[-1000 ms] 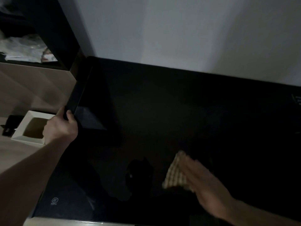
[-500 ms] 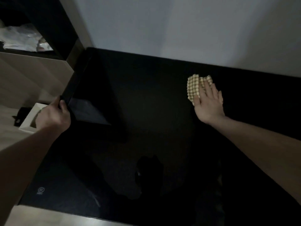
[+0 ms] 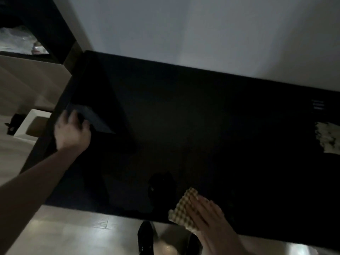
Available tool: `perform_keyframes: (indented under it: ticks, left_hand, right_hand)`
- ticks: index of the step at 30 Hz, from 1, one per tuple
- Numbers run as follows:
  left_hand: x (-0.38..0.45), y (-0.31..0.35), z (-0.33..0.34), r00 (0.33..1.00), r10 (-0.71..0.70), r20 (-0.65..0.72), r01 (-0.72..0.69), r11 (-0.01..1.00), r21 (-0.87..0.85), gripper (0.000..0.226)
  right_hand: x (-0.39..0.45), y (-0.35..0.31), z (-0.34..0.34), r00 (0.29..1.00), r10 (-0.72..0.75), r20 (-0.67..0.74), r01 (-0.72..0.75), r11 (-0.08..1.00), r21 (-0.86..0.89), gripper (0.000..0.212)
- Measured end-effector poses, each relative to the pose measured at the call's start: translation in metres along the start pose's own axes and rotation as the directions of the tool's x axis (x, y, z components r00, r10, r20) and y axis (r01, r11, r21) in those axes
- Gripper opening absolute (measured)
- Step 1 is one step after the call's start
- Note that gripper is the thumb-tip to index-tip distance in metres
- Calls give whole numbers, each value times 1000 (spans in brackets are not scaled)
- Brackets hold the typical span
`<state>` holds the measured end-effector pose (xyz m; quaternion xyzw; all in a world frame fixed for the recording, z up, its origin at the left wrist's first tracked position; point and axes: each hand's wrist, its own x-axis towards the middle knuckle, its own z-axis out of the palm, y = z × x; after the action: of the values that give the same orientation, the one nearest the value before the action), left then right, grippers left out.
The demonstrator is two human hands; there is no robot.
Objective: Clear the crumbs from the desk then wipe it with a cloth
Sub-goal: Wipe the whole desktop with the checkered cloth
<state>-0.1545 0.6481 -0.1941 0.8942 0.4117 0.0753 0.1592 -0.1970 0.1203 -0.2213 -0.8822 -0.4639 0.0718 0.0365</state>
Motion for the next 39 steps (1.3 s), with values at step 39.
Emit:
perform_keyframes:
  ticks: [39]
  left_hand:
    - [-249,208,67,929,275,247,-278,960,-20,64]
  right_hand:
    - [119,226,-76,937,329,120,-343,930,131,62]
